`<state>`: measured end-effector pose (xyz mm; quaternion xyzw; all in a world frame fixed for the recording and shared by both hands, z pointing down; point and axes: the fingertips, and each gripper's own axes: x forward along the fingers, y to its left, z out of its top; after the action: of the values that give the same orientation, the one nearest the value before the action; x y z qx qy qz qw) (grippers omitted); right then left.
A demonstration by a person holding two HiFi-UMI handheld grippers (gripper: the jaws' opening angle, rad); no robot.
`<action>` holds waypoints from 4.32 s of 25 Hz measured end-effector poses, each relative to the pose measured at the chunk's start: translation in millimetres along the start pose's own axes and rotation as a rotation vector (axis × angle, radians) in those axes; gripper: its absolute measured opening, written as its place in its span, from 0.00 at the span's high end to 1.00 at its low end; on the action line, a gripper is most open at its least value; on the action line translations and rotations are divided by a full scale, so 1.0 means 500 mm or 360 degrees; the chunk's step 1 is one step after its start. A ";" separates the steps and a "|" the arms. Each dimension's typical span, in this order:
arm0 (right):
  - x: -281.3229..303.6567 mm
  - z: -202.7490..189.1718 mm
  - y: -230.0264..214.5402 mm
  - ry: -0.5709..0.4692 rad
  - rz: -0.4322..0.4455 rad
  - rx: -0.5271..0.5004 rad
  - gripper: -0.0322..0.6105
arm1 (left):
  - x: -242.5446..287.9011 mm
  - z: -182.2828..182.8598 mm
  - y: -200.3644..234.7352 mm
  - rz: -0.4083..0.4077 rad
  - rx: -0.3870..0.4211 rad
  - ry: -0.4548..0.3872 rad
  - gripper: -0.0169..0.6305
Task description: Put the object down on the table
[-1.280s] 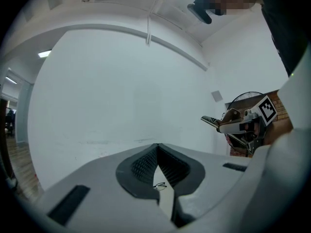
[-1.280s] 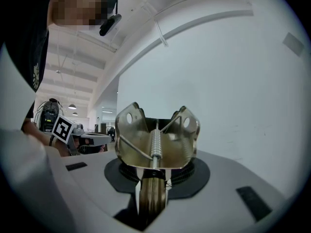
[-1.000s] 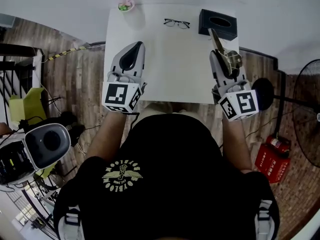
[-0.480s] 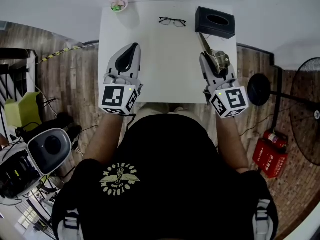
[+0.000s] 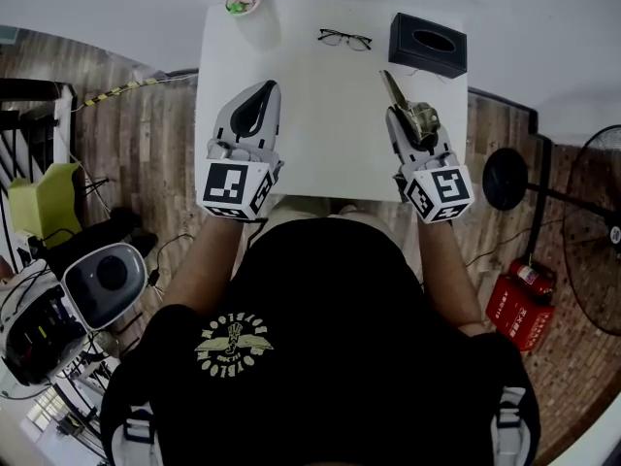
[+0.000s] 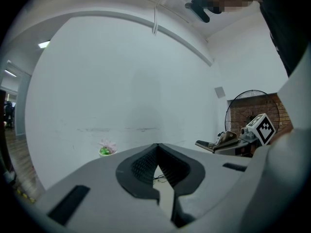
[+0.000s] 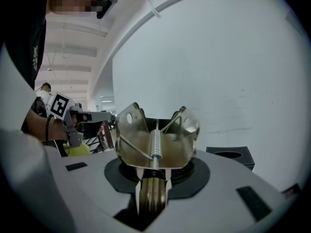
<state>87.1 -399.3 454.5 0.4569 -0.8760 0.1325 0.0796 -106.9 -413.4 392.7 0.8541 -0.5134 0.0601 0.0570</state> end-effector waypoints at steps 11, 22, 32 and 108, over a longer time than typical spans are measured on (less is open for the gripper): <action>0.029 -0.093 -0.019 0.0121 0.0024 0.0078 0.82 | -0.001 -0.015 -0.001 0.0025 -0.0002 0.0034 0.96; 0.056 -0.236 -0.027 0.0367 0.0057 0.0139 0.82 | -0.018 -0.027 0.000 0.0066 -0.0021 0.0052 0.96; 0.069 -0.341 -0.042 0.0507 0.0040 0.0291 0.82 | -0.043 -0.026 0.004 0.0103 -0.0008 0.0060 0.96; -0.030 -0.127 -0.035 0.0142 0.0019 -0.0063 0.89 | -0.064 -0.018 -0.083 -0.0002 -0.0159 -0.0030 0.96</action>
<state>111.5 -377.8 514.0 0.4436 -0.8768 0.1357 0.1269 -85.6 -364.6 395.0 0.8510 -0.5159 0.0262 0.0948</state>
